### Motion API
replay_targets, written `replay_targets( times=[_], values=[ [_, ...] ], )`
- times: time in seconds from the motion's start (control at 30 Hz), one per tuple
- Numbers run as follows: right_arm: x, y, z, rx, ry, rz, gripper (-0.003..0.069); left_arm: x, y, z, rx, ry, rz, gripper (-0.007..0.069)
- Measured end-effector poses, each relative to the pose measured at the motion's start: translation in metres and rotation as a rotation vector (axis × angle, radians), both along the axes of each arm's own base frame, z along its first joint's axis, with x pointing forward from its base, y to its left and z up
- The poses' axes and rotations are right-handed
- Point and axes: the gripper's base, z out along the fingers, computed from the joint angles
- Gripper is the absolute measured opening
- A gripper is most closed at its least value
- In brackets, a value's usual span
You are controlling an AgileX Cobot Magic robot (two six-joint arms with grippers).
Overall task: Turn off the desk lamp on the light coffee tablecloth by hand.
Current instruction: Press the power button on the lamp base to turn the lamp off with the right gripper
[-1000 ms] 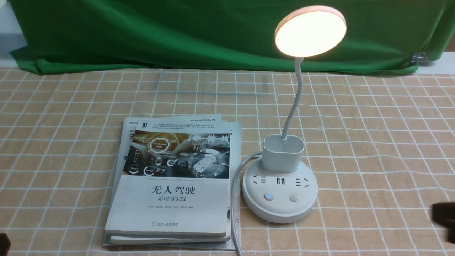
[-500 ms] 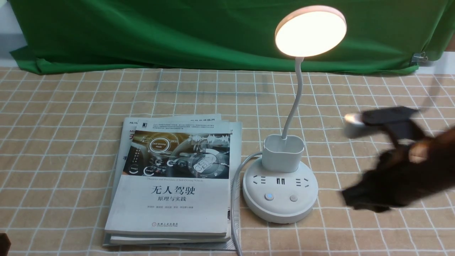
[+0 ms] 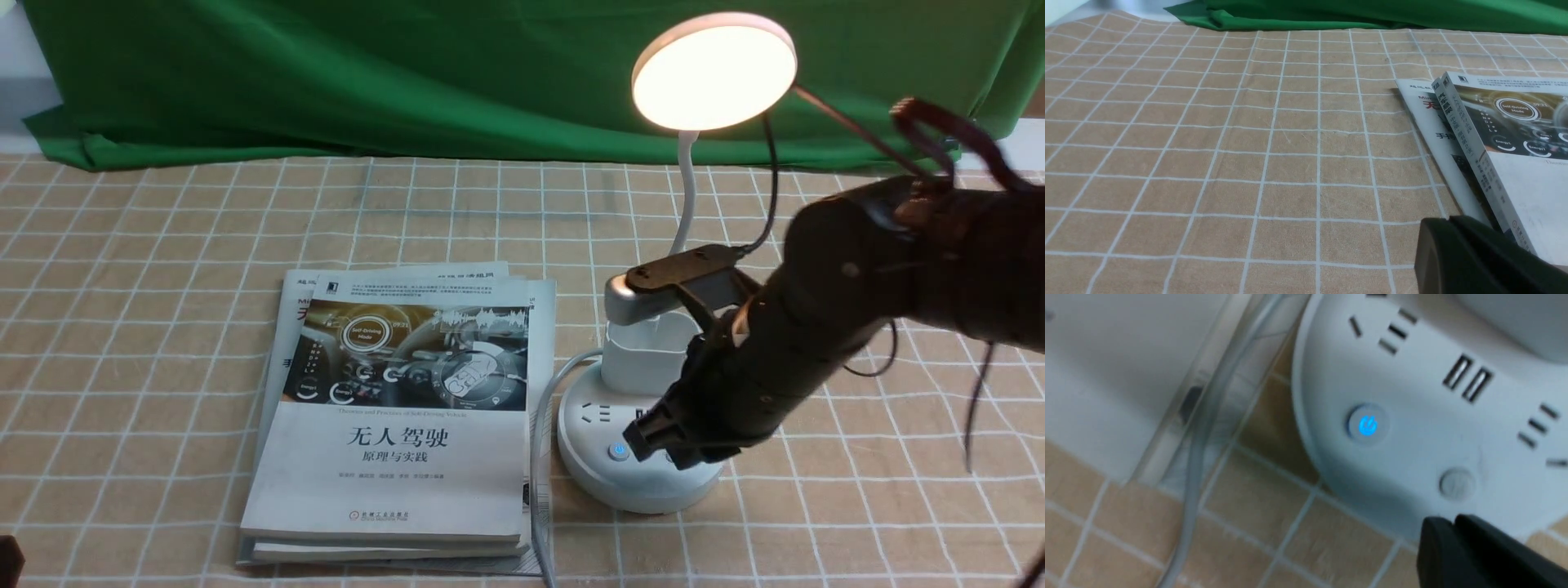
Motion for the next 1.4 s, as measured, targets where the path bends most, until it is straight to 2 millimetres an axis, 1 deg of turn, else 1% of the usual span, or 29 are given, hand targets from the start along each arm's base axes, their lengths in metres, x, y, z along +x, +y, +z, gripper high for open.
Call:
replay_targets(
  times=[0.17,0.63,0.83,0.97,1.17,1.27,1.33,1.4],
  values=[
    [0.012,-0.004,-0.007,-0.014,0.002,-0.019,0.0046,0.0,0.0,0.0,0.0,0.0,0.0,0.0004],
    [0.015,-0.002,-0.009,-0.003,-0.015,-0.024,0.0043,0.0,0.0,0.0,0.001,0.0,0.0,0.0004],
    [0.02,0.001,-0.025,-0.02,0.01,-0.025,0.0042,0.0,0.0,0.0,0.001,0.0,0.0,0.0004],
    [0.022,0.0,-0.027,-0.025,0.022,-0.027,0.0042,0.0,0.0,0.0,0.001,0.0,0.0,0.0004],
    [0.022,-0.002,-0.022,-0.018,0.016,-0.034,0.0041,0.0,0.0,0.0,0.001,0.0,0.0,0.0004],
    [0.019,-0.004,-0.013,-0.008,-0.01,-0.031,0.0041,0.0,0.0,0.0,0.001,0.0,0.0,0.0004],
    [0.016,-0.006,0.002,0.013,-0.046,-0.031,0.004,0.0,0.0,0.0,0.001,0.0,0.0,0.0004],
    [0.015,-0.007,0.008,0.021,-0.06,-0.031,0.004,0.0,0.0,0.0,0.001,0.0,0.0,0.0004]
  ],
)
